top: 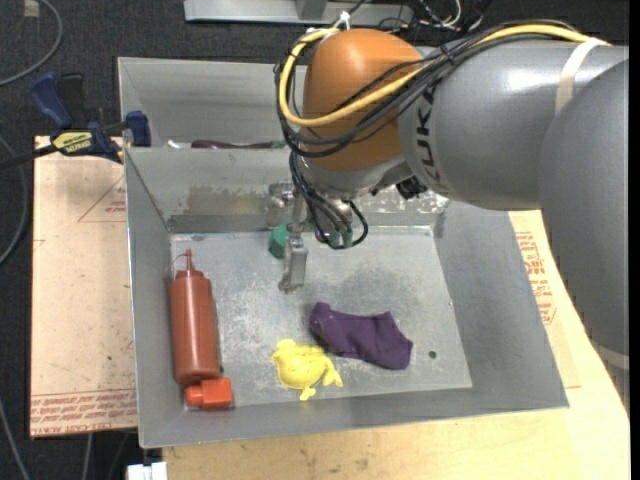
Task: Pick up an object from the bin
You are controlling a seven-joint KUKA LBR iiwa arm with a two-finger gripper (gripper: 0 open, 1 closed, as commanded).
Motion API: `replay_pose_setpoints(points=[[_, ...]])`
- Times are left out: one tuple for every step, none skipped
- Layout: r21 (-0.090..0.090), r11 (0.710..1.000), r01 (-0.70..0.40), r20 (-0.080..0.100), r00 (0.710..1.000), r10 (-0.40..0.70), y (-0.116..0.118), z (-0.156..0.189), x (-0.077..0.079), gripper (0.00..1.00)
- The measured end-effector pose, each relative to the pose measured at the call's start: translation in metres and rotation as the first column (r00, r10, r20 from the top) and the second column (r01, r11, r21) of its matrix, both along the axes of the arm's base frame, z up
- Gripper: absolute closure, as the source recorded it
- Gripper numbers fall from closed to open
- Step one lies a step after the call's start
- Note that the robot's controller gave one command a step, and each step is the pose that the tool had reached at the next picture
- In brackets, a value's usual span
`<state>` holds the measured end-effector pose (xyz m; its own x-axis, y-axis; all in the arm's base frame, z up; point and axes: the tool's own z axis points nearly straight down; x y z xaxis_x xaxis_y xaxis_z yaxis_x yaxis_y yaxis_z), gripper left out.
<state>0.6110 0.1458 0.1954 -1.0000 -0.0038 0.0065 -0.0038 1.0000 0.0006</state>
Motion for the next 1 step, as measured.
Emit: replay_pose_setpoints(points=[[0.001,1.0,0.002,0.008,1.0,-0.002,-0.0007,0.0052,0.0014,0.0]])
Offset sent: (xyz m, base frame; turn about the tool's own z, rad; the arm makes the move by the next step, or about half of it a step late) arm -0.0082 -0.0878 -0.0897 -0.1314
